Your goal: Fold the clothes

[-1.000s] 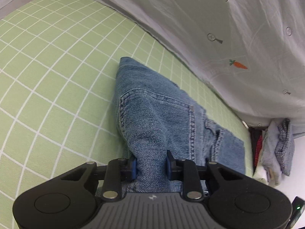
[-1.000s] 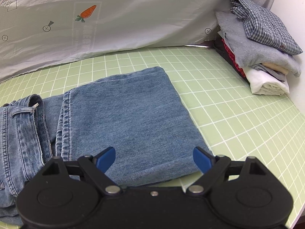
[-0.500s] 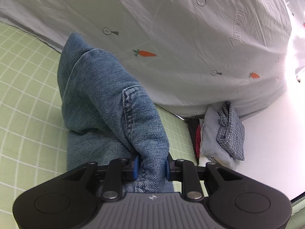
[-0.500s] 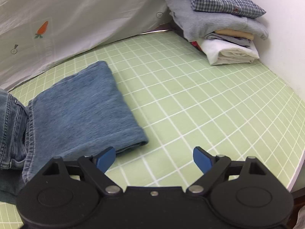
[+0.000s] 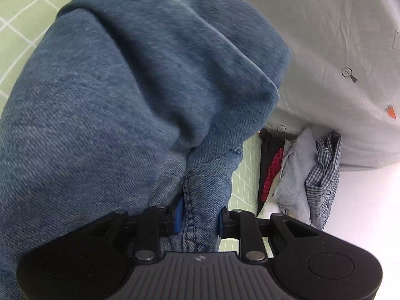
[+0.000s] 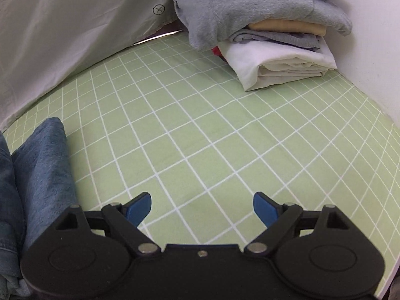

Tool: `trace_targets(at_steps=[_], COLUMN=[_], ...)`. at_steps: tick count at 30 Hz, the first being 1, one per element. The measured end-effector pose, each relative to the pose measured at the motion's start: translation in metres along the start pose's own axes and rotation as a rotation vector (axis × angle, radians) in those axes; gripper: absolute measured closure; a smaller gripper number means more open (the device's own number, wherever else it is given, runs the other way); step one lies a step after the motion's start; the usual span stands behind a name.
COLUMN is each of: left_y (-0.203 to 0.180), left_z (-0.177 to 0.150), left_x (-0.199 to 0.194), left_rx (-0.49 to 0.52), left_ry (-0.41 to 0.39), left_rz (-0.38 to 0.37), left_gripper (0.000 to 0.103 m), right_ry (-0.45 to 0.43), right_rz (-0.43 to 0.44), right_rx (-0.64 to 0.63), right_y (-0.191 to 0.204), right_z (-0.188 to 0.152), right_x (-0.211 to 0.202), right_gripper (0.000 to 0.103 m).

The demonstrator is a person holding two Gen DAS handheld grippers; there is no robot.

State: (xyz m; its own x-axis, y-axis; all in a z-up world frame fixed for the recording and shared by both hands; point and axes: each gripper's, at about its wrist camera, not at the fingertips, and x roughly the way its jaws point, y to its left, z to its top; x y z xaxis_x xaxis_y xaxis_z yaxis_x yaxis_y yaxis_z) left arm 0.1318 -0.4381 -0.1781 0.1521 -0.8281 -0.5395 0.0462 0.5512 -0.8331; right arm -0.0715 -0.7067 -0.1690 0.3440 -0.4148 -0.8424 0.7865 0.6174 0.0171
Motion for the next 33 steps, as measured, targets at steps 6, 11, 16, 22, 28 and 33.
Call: trace_targets(at_steps=[6,11,16,22,28,33], left_y=[-0.014,-0.036,-0.060,-0.039,0.009,0.023], left_z=[0.002,0.009,0.009,0.008,-0.001,-0.001], left_x=[0.002,-0.022,-0.064,-0.087,-0.089,-0.083], left_rx=[0.033,0.002,0.155,0.232,0.150,0.130], left_ry=[0.008,-0.021,-0.128,-0.184,-0.154,-0.135], left_rz=[0.032,0.046,0.166,0.477,0.598,0.575], left_gripper=[0.062,0.021,0.014,0.013,0.013,0.007], right_ry=[0.000,-0.043,-0.094,-0.142,-0.180,-0.138], right_rz=[0.026,0.051,0.073,0.148,0.211,0.347], right_rx=[-0.029,-0.066,-0.104,-0.154,-0.248,-0.324], right_y=[0.014,0.027,0.042,0.077,0.129,0.165], right_z=[-0.006,-0.014,-0.014,-0.005,0.006,0.010], right_x=[0.006,-0.013,-0.033,-0.050,-0.055,-0.043], right_gripper=[0.014,0.014,0.014,0.014,0.014,0.013])
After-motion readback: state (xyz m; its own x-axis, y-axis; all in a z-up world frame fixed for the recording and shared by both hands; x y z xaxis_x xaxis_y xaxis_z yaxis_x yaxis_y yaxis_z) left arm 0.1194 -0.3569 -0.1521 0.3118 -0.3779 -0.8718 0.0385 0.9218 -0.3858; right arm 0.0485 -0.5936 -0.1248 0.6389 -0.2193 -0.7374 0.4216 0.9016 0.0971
